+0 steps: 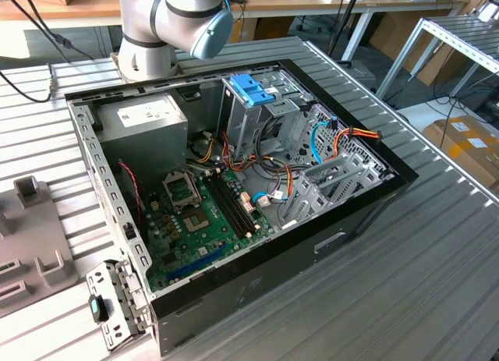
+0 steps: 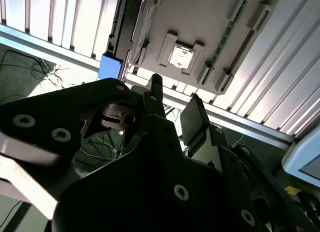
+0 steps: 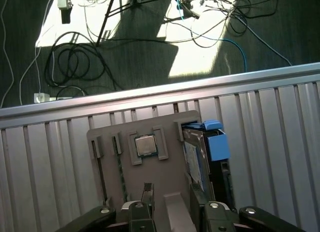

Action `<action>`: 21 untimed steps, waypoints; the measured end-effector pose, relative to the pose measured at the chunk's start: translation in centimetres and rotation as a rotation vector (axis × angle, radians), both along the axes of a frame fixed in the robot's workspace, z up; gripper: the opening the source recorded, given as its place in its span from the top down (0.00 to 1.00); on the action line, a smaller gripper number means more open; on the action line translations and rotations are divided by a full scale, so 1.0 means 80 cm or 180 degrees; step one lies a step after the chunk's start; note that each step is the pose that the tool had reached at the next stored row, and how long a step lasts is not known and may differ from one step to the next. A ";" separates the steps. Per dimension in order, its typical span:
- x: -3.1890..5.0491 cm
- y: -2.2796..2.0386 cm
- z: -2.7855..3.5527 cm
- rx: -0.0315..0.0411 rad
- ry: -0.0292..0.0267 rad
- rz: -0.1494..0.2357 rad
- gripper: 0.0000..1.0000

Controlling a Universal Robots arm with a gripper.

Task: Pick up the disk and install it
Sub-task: 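Pick up the disk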

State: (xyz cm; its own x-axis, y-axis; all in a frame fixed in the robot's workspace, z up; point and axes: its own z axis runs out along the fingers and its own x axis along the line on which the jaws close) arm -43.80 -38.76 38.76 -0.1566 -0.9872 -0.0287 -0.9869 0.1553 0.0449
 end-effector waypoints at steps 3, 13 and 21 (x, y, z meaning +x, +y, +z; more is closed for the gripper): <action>0.000 0.0013 -0.0003 0.0001 0.0000 0.0000 0.58; 0.000 0.0068 -0.0017 0.0006 0.0000 0.0000 0.58; 0.000 0.0111 -0.0031 0.0011 0.0000 0.0000 0.58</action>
State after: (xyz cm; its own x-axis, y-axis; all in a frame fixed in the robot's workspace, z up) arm -43.80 -37.88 38.52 -0.1566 -0.9871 -0.0322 -0.9869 0.1550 0.0455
